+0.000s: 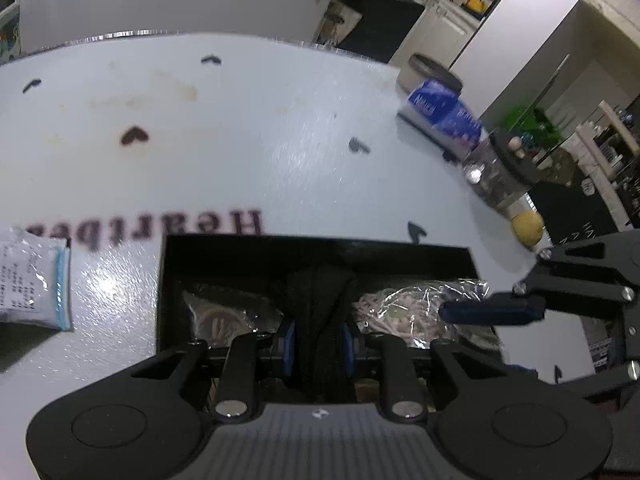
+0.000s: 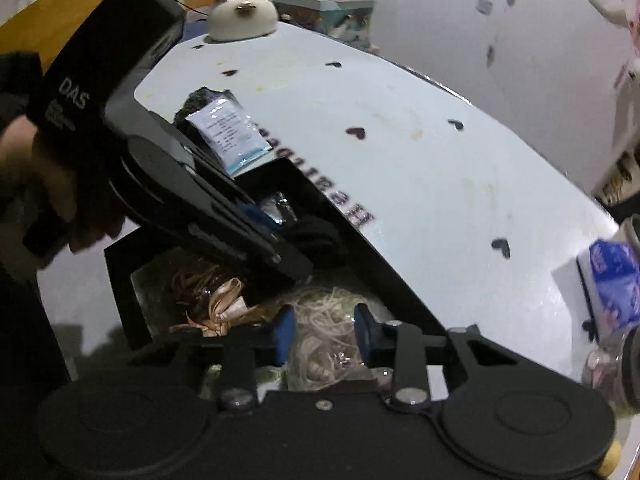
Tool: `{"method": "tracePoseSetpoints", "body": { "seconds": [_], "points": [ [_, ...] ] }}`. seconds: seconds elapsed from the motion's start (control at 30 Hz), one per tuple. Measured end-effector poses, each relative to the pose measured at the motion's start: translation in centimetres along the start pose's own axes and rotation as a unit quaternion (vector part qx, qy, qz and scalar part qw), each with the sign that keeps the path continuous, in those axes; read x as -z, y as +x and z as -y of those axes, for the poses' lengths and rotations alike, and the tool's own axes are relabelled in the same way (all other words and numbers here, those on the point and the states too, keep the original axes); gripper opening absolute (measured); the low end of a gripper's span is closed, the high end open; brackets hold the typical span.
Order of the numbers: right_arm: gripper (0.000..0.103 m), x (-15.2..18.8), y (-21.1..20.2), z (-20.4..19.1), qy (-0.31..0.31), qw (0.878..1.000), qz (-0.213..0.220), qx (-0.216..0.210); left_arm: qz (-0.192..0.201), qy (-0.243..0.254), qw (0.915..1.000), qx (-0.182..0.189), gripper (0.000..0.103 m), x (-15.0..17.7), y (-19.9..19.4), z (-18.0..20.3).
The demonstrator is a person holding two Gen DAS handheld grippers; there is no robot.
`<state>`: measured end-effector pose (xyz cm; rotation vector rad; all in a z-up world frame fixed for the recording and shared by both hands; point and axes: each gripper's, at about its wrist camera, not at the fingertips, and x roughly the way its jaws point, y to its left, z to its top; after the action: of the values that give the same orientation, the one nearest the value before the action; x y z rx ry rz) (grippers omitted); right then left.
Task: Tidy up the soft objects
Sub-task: 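Lower both items into the box and open both tools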
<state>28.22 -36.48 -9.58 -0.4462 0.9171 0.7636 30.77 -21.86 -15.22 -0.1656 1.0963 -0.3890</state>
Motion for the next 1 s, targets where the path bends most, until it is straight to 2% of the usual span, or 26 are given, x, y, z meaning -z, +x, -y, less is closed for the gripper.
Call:
{"method": "tracePoseSetpoints", "body": {
  "seconds": [0.2,0.3,0.43,0.5,0.67,0.83,0.97,1.0],
  "points": [
    [0.027,0.7,1.9,-0.1,-0.003,0.999,-0.043,0.005,-0.004,-0.001,1.0000,-0.003,0.025,0.2,0.6,-0.2],
    [0.027,1.2,2.5,0.7,0.012,0.999,-0.042,-0.004,-0.002,-0.001,1.0000,-0.001,0.026,0.2,0.3,-0.2],
    [0.025,0.4,0.9,0.4,0.018,0.999,-0.045,0.001,0.002,-0.005,1.0000,0.003,0.026,0.2,-0.1,-0.3],
    [0.021,0.2,0.8,0.3,0.011,0.998,-0.055,0.003,0.004,-0.007,1.0000,0.004,0.028,0.3,-0.3,-0.3],
    [0.019,0.8,3.7,-0.1,-0.016,0.994,-0.099,0.033,0.017,-0.009,0.9998,0.006,0.034,0.5,-1.6,-0.1],
    [0.019,0.9,5.1,-0.1,-0.019,0.994,-0.105,0.031,0.027,-0.015,0.9995,0.006,0.040,0.7,-2.6,-0.1],
    [0.020,1.1,4.9,-0.1,-0.014,0.994,-0.102,0.031,0.038,-0.010,0.9992,-0.005,0.036,0.7,-3.2,0.2],
    [0.020,1.0,4.5,-0.2,-0.010,0.994,-0.099,0.035,0.043,-0.009,0.9990,-0.006,0.027,0.6,-3.5,0.3]
  ]
}}
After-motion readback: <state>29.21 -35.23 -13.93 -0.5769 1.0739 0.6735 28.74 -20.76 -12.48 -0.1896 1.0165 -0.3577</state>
